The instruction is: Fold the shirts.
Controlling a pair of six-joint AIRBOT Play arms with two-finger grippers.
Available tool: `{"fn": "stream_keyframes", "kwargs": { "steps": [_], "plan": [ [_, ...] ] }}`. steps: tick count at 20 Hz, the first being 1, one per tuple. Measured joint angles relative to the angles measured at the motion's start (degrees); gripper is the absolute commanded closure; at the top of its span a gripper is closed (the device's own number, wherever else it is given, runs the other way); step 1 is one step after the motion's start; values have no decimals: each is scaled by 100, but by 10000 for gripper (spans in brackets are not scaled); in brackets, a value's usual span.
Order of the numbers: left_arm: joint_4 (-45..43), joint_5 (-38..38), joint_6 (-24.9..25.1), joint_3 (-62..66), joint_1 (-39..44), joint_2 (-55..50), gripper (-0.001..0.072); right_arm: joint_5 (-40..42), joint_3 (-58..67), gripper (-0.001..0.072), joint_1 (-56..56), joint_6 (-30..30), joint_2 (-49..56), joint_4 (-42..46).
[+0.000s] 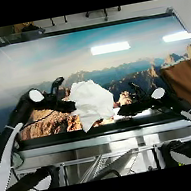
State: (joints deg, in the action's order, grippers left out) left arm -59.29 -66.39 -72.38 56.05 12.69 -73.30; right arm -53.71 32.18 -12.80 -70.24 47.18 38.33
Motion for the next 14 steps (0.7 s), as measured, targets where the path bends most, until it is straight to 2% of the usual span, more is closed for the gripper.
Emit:
{"fn": "stream_keyframes", "kwargs": {
  "steps": [5,7,10,14],
  "plan": [
    [-188,-654,142,-210,-1307,1034,691,424,0,330,-7,4,39,-50],
    [-223,-632,157,-540,-1825,1449,691,520,0,330,-59,125,101,-188],
    [-223,-341,195,-1093,-2347,1965,691,776,0,329,-319,507,321,-697],
    [-221,-31,197,-1565,-2664,2369,691,1204,76,330,-844,1478,879,-1904]
  ]
}}
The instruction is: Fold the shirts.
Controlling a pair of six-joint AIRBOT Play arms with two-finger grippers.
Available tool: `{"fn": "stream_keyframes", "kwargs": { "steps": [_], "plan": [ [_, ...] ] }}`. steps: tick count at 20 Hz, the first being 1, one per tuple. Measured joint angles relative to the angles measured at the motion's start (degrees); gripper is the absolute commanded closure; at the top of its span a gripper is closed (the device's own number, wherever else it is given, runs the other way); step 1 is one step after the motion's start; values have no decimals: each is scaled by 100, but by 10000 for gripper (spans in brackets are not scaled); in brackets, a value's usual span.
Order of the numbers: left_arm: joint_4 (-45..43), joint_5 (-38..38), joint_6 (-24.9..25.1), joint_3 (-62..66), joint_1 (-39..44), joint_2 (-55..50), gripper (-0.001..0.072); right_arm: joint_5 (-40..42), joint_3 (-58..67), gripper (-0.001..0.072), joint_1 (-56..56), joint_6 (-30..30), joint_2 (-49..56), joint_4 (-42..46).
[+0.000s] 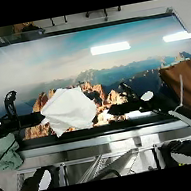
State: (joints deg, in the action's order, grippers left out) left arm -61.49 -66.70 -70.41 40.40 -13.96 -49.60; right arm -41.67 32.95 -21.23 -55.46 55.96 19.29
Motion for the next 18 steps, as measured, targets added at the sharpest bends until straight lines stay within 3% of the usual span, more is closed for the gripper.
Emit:
{"fn": "stream_keyframes", "kwargs": {
  "steps": [4,10,12,14,18],
  "plan": [
    [4,120,15,-136,-85,118,691,199,393,331,-481,922,726,-1106],
    [4,223,44,-177,-111,155,691,278,1257,333,-872,1349,1576,-1596],
    [7,232,46,-177,-111,157,691,278,1445,378,-914,1381,1751,-1641],
    [4,264,48,-179,-111,157,691,271,1606,672,-933,1421,1869,-1641],
    [9,310,52,-79,-114,166,692,28,2046,693,-931,1523,1711,-1567]
  ]
}}
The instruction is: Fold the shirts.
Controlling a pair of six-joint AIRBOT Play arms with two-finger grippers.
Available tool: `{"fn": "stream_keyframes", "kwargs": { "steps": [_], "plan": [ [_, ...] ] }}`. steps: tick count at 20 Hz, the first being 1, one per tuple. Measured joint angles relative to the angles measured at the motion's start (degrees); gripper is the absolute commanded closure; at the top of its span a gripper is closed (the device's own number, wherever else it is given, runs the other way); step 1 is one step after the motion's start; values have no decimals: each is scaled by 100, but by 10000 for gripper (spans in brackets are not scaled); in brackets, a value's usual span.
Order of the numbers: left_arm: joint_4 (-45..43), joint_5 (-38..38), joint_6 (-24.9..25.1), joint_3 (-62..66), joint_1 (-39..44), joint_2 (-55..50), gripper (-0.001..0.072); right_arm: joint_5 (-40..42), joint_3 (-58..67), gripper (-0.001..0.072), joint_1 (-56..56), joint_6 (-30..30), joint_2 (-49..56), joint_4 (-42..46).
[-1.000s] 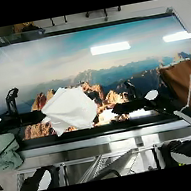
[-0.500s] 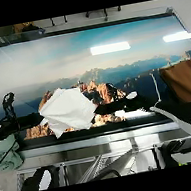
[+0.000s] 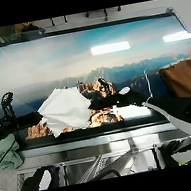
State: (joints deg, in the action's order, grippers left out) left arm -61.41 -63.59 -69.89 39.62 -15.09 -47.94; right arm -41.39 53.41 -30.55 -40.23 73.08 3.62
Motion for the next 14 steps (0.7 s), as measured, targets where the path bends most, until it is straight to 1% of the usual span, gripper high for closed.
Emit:
{"fn": "stream_keyframes", "kwargs": {
  "steps": [2,4,7,10,12,14],
  "plan": [
    [52,-72,7,339,2,90,692,-83,380,693,111,-48,-393,319],
    [98,-184,7,962,2,295,691,-184,905,693,334,-293,-938,824],
    [146,-350,4,2258,2,706,692,-455,2041,693,767,-815,-1902,1797],
    [168,-448,-11,3637,4,1121,692,-686,3224,693,962,-1156,-2669,2704],
    [181,-472,-55,4332,4,1357,691,-769,3873,693,1023,-1287,-3014,3209],
    [306,-483,-79,4732,7,1517,691,-866,4301,693,1049,-1370,-3187,3569]
  ]
}}
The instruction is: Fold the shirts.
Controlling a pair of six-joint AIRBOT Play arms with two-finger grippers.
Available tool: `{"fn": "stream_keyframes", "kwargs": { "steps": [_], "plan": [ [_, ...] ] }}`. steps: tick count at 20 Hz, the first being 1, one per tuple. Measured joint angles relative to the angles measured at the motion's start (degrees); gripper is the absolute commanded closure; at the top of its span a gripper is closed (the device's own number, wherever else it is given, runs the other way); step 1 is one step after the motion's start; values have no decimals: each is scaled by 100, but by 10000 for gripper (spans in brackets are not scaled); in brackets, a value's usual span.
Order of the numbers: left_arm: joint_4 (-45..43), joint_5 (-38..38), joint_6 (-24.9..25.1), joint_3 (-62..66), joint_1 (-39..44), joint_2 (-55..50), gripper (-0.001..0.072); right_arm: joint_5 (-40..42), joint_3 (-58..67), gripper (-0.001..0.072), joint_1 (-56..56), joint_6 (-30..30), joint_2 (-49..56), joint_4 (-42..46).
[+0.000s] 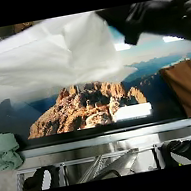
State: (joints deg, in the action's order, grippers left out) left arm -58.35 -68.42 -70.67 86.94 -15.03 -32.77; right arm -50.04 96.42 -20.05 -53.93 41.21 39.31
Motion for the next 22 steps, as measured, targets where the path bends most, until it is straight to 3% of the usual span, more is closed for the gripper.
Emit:
{"fn": "stream_keyframes", "kwargs": {
  "steps": [4,8,12,13,14,15,18,22],
  "plan": [
    [616,-179,-22,-243,0,-55,692,-647,341,693,24,-313,326,752],
    [968,-389,61,-1556,2,-638,692,-1449,116,693,28,-839,1447,1757],
    [1106,-72,463,-3178,2,-1506,691,-1305,-321,682,31,-1174,2844,2201],
    [1121,81,566,-3504,2,-1753,691,-1198,-372,558,31,-1285,3141,2225],
    [1139,197,673,-3742,2,-1982,691,-1097,-391,372,35,-1403,3357,2225],
    [1152,286,769,-3915,2,-2212,691,-1027,-396,315,48,-1493,3512,2227],
    [1180,450,1003,-4103,2,-2953,691,-1088,-323,328,269,-1797,3602,2243],
    [1174,496,1246,-3928,2,-3720,691,-2020,-380,331,977,-2282,2981,2264]
  ]
}}
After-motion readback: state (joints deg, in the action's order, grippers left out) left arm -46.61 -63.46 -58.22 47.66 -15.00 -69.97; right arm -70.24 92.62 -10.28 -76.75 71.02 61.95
